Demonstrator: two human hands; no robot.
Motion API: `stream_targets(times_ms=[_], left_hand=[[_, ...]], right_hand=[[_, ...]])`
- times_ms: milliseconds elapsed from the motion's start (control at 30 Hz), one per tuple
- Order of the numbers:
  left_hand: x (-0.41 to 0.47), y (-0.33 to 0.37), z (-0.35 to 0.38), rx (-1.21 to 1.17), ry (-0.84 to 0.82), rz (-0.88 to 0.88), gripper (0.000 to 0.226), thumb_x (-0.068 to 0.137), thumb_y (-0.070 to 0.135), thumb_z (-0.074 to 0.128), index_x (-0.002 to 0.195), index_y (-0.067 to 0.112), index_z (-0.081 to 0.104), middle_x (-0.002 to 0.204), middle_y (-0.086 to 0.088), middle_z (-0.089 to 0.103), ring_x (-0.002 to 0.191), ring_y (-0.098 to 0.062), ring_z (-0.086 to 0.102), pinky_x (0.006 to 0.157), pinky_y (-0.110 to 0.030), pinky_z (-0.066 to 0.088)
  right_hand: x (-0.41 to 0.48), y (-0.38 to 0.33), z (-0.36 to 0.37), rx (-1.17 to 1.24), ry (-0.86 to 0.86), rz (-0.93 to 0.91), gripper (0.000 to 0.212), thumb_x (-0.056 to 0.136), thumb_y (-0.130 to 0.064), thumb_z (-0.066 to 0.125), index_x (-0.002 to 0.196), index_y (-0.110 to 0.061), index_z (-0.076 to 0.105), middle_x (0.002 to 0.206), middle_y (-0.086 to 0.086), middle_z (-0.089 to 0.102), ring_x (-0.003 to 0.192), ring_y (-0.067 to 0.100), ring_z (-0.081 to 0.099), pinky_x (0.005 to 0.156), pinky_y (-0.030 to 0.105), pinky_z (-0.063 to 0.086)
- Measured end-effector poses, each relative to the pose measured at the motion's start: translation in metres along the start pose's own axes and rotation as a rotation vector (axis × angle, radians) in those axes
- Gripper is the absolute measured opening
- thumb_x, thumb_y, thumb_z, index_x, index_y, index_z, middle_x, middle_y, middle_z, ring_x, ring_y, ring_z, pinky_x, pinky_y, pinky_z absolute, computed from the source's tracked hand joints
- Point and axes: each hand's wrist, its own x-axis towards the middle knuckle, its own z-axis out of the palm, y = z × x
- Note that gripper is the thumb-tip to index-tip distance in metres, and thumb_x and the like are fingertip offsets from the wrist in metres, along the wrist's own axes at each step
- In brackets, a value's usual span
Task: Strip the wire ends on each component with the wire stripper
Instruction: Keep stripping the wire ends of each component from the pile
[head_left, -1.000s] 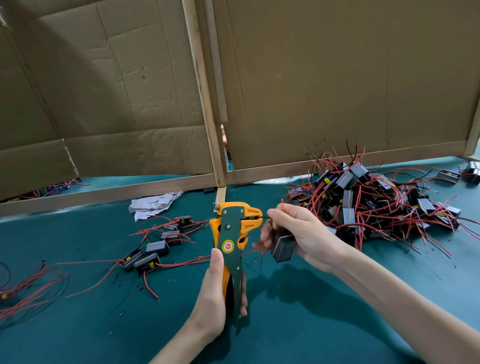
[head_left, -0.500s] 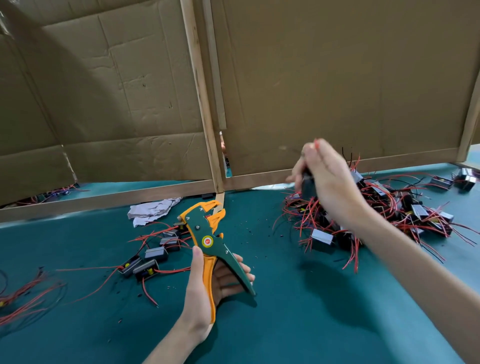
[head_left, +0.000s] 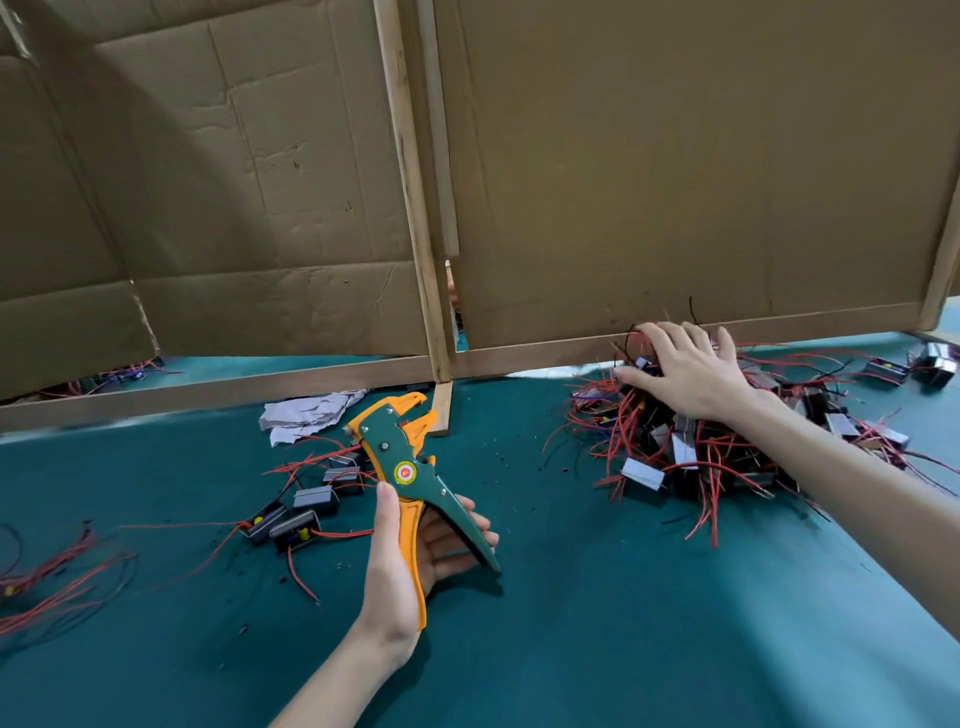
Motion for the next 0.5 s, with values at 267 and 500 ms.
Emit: stream_targets(times_ms=[267, 500], left_hand=[[0.005, -0.003, 0.002, -0.072, 0.064, 0.024, 0.085, 0.084, 0.067, 0.025, 0.1, -0.007, 0.063, 0.091, -0.029, 0.068, 0.084, -0.043, 0.068, 0.067, -0.039, 0.059], [0.016, -0.002, -0.004, -0.102, 0.324, 0.214, 0.083, 0.084, 0.071, 0.028, 0.101, -0.001, 0.064, 0.087, -0.019, 0.071, 0.079, -0.029, 0.071, 0.07, -0.036, 0.058]], right_hand=[[-0.009, -0.093, -0.015, -0.162, 0.222, -0.242, 0.069, 0.098, -0.049, 0.039, 0.151, -0.009, 0.02, 0.162, 0.017, 0.007, 0.15, 0.032, -0.002, 0.116, 0.057, -0.003], [-0.04, -0.218, 0.052, 0.126, -0.169, -0.68, 0.059, 0.103, -0.042, 0.034, 0.154, -0.018, 0.018, 0.163, 0.009, 0.004, 0.147, 0.033, 0.012, 0.118, 0.046, 0.016]])
